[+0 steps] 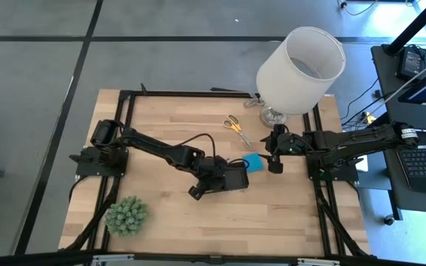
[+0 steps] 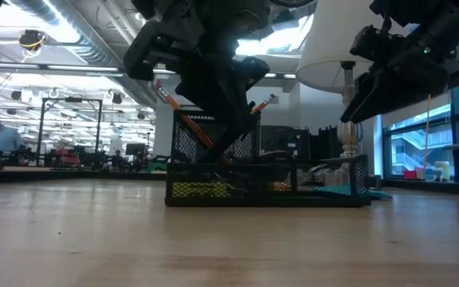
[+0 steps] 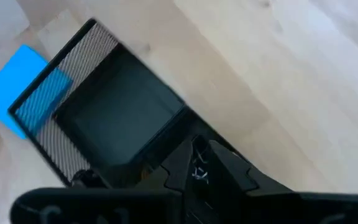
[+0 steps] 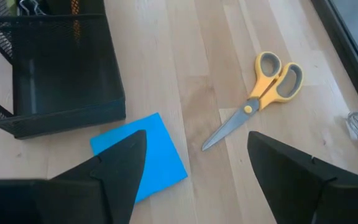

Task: Pick and place office supplies into organizer
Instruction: Put the yellow scissors into the desk organizer

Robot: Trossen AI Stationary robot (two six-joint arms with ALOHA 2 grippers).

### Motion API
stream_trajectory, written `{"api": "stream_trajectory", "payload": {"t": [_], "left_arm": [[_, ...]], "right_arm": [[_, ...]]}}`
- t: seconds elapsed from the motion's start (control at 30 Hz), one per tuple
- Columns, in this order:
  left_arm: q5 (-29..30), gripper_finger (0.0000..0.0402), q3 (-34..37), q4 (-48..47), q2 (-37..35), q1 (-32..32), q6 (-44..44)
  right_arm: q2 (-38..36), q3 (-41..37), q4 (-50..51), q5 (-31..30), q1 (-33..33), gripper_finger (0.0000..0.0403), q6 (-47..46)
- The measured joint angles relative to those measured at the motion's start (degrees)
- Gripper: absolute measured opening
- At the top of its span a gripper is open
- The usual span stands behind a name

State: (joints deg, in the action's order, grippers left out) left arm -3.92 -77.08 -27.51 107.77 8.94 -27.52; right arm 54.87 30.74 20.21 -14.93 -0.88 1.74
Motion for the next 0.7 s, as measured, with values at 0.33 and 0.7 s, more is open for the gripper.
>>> {"api": "stream_trajectory", "payload": {"t": [0.33, 0.7], "left_arm": [[0.7, 0.0042, -1.4, -3.9, -6.7, -0.1, 2.9], [-0.1, 0.0043, -1.1, -4.0, -16.7, -5.4, 1.7]], "right_arm": [[0.0, 0.0, -0.8, 0.0, 0.0, 0.0281, -1.6], [0.6, 0.0, -10.8, 0.0, 0.0, 0.0281, -3.1]]}}
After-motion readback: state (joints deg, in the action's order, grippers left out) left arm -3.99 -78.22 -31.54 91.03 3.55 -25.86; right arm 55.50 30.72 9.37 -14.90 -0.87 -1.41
